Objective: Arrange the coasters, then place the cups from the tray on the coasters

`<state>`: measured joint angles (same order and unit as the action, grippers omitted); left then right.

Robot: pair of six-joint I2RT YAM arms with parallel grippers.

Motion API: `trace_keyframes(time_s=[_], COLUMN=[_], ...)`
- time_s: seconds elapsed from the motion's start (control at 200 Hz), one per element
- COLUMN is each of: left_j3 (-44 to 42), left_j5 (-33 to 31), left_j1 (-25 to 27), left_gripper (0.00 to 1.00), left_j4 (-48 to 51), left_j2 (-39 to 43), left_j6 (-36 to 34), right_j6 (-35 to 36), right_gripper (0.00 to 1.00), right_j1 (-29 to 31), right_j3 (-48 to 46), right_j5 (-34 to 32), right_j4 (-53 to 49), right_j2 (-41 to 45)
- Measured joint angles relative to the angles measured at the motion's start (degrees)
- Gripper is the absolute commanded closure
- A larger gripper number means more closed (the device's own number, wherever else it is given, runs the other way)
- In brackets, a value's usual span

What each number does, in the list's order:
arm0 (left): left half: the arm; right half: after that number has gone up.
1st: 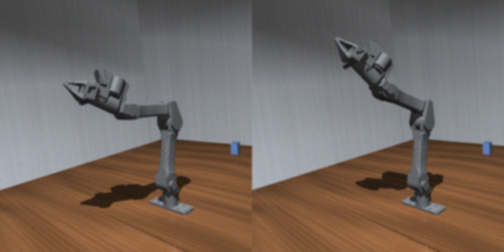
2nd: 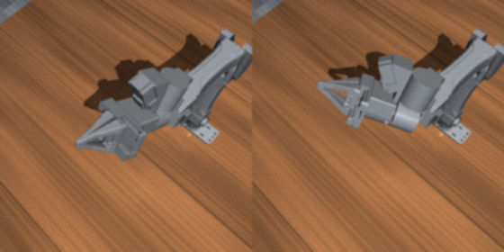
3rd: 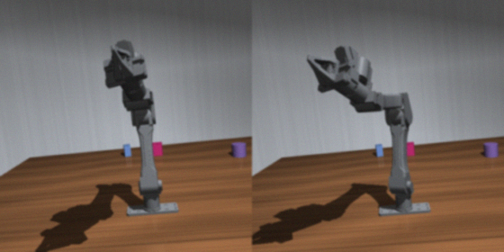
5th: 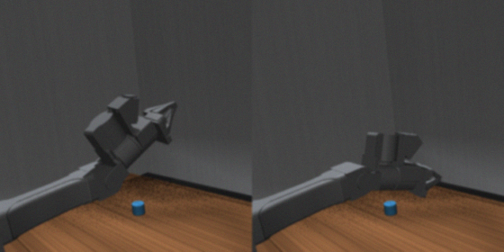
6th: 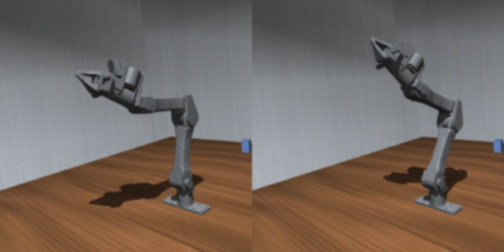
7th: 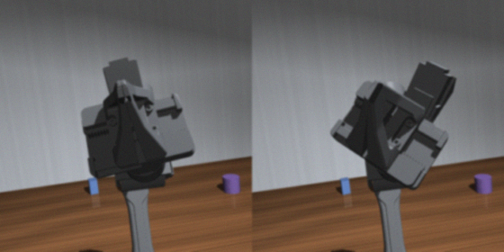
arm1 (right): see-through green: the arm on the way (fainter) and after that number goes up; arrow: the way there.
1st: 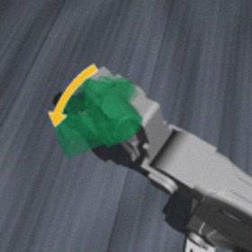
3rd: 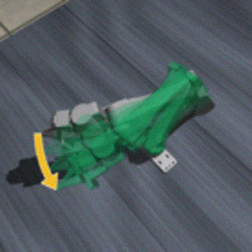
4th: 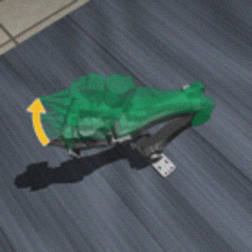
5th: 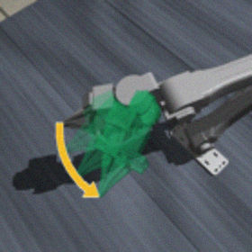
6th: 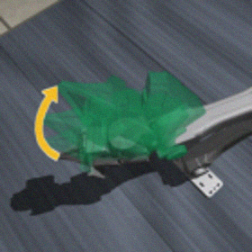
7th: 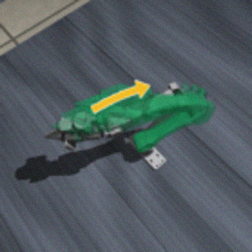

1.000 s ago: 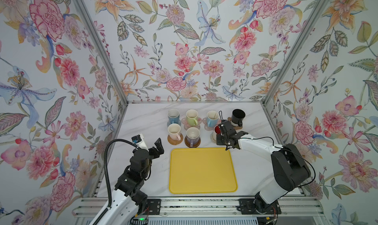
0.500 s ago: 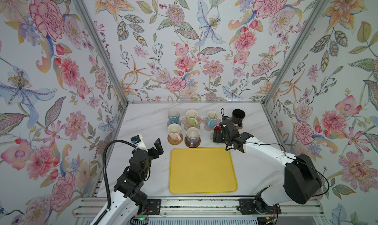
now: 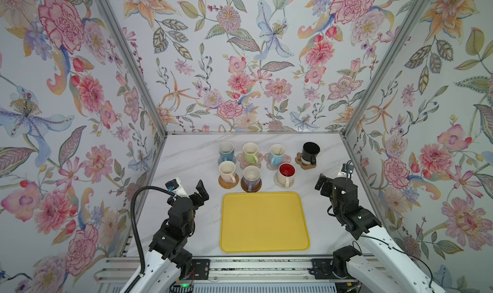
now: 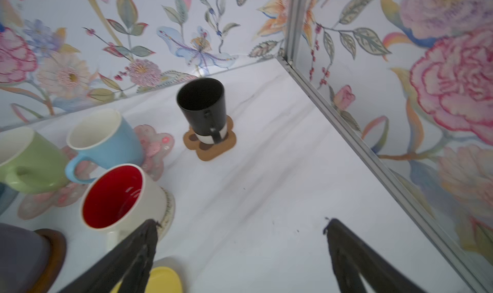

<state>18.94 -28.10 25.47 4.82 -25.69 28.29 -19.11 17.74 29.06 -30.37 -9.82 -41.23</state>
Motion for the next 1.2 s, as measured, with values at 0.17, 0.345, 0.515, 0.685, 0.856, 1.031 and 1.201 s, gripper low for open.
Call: trace_keyframes(time_s=[0.17, 0.345, 0.515, 0.685, 0.856, 1.031, 1.201], left_j3=[-8.55, -14.47, -17.73, -17.79, -17.84, -15.47, -13.07], left_j5=[-8.37, -14.71, -17.27, -13.09, -8.20, -2.80, 1.05], left_j1=[-0.02, -0.04, -1.18, -9.62, -15.13, -16.52, -19.04], left_gripper=[0.01, 0.01, 0.01, 0.01, 0.01, 0.01, 0.01], left_j4=[-10.36, -26.69, -44.22, -55.19, -65.53, -69.99, -76.76], left_j2=[2.49, -3.37, -14.82, -26.25, -39.21, -46.75, -51.30], left_j6=[-6.71, -16.15, -25.38, -26.47, -24.04, -24.94, -26.82], right_j6=[4.26, 8.70, 10.82, 12.76, 14.45, 16.59, 17.86], right_gripper=[0.01, 0.01, 0.01, 0.01, 0.01, 0.01, 0.01], right_j1=[-6.67, -9.97, -13.49, -14.75, -15.17, -15.26, -15.63], right_j3=[-11.52, -19.15, -20.55, -20.11, -17.05, -15.67, -19.12], right_j5=[2.99, 6.14, 9.38, 13.00, 15.93, 17.84, 17.42], right_j4=[11.04, 28.63, 45.46, 56.85, 61.68, 65.72, 80.98], right_j2=[2.89, -4.96, -18.71, -28.68, -33.62, -36.24, -49.24])
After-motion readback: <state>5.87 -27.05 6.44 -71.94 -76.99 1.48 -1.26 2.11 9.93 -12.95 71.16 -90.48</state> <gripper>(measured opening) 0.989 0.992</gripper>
